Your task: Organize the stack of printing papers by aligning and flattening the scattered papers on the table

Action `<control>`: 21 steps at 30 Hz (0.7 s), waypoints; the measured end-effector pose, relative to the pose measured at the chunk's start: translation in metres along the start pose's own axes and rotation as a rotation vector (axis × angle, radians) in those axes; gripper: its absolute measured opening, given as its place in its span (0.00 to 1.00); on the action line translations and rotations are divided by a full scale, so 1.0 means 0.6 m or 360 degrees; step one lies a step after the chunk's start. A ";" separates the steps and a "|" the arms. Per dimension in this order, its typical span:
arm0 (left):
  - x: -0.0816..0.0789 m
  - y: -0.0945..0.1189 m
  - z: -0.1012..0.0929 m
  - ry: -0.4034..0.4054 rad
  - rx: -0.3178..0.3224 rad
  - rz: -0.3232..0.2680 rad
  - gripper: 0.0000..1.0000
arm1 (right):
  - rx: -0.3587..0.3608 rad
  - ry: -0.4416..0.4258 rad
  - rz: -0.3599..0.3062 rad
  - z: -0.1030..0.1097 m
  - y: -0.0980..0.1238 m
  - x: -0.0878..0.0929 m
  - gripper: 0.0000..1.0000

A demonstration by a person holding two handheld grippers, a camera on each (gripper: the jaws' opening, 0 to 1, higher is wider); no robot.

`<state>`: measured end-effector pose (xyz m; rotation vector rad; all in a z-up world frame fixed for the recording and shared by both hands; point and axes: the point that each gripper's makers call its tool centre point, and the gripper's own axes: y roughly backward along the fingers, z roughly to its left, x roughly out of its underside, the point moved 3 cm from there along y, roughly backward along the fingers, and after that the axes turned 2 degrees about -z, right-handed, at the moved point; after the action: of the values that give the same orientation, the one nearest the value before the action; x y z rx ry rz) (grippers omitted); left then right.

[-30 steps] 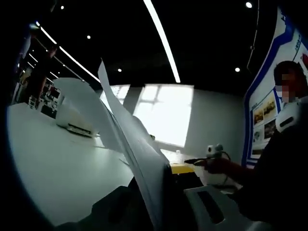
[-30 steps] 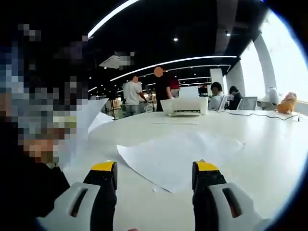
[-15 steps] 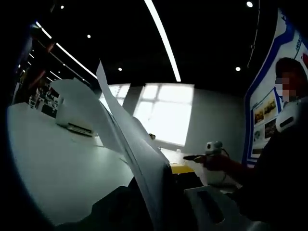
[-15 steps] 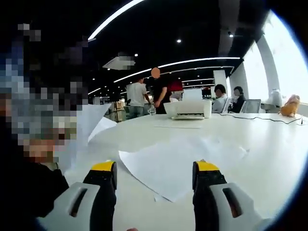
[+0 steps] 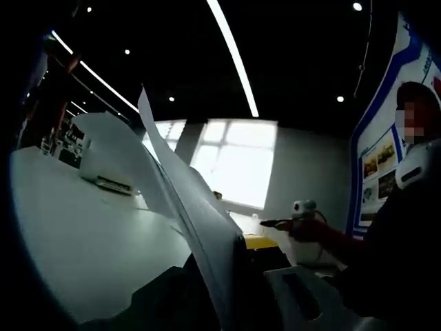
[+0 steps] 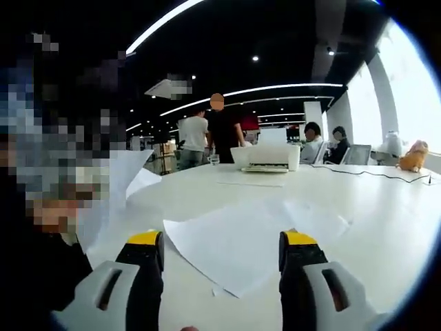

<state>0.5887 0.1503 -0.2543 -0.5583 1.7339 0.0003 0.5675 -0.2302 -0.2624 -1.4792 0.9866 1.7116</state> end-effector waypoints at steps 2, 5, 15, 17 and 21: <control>0.000 0.000 0.000 0.0001 0.0000 0.0000 0.08 | 0.0005 0.0000 0.0001 -0.003 -0.001 -0.002 0.64; 0.001 0.000 0.001 0.0005 -0.0003 0.0002 0.08 | 0.0013 0.0006 0.0003 -0.009 -0.004 -0.005 0.64; 0.001 -0.001 0.003 0.0010 -0.0007 0.0004 0.08 | 0.0004 0.0022 0.0029 -0.022 -0.023 -0.013 0.67; 0.002 -0.001 0.003 0.0011 -0.0006 0.0004 0.08 | 0.0000 0.0024 0.0035 -0.023 -0.028 -0.015 0.68; 0.002 -0.001 0.003 0.0015 -0.0005 0.0004 0.08 | -0.0003 0.0032 0.0052 -0.024 -0.037 -0.016 0.69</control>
<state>0.5905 0.1497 -0.2554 -0.5588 1.7440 0.0022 0.5950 -0.2320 -0.2565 -1.4917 1.0250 1.7245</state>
